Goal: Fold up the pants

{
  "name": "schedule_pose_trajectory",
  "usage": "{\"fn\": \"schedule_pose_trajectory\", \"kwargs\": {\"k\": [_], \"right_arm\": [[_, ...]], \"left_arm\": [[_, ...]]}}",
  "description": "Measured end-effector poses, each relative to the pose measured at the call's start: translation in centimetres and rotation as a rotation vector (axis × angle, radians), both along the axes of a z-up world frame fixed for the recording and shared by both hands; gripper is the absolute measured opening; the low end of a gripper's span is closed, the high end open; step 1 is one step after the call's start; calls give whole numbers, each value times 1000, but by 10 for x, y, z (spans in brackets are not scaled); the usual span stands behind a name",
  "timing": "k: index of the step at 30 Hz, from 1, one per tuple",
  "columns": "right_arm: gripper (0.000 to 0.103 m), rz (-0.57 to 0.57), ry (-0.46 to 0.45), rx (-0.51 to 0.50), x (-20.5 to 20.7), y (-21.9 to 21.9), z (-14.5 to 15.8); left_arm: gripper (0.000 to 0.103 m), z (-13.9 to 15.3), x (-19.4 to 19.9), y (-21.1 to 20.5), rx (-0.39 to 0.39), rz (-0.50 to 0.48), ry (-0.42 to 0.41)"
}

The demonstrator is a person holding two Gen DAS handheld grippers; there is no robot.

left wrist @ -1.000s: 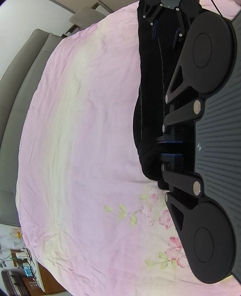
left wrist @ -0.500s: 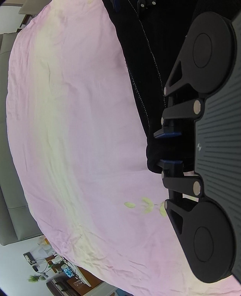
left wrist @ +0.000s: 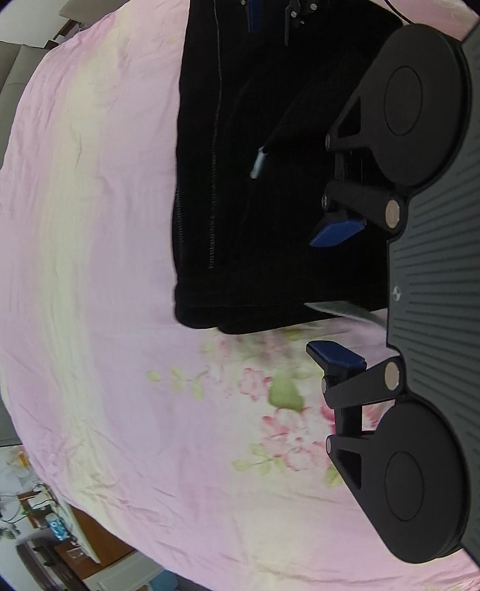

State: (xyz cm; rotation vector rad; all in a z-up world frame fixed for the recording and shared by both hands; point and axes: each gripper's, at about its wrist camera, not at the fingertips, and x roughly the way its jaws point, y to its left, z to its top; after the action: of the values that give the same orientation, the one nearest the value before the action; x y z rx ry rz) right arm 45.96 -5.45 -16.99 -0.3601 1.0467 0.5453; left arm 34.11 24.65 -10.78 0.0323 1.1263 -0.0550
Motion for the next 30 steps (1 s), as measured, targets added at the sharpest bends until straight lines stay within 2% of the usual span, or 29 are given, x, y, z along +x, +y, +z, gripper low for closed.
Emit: {"fn": "schedule_pose_trajectory", "kwargs": {"k": [3,8,12,14,17,19,21,23,26,30], "right_arm": [[50,1,66,-5,-40,8,-2],[49,-40,156,-26,-57,-7,-39],[50,-79,201,25,-45,-20,-61],[51,-73,197,20,-52,-28,-59],[50,-54,190,30,-47,-31,-45],[51,-62,177,31,-52,-55,-33],[56,-89,146,27,-49,-77,-23],[56,-137,114,-11,-43,-104,-16],[56,-230,97,-38,-36,-153,-8],[56,-342,71,-62,-36,-223,2]], "left_arm": [[71,-15,-4,-3,18,1,44],[71,-35,18,-1,45,19,178],[70,-44,23,-20,232,-89,217],[70,-42,23,-29,295,-123,228],[65,-25,20,-41,345,-170,215],[65,-9,13,-47,350,-182,196],[65,6,4,-56,357,-211,168],[65,22,-4,-68,367,-223,142],[65,46,-16,-94,335,-248,81],[66,68,-30,-141,250,-263,-9]]}}
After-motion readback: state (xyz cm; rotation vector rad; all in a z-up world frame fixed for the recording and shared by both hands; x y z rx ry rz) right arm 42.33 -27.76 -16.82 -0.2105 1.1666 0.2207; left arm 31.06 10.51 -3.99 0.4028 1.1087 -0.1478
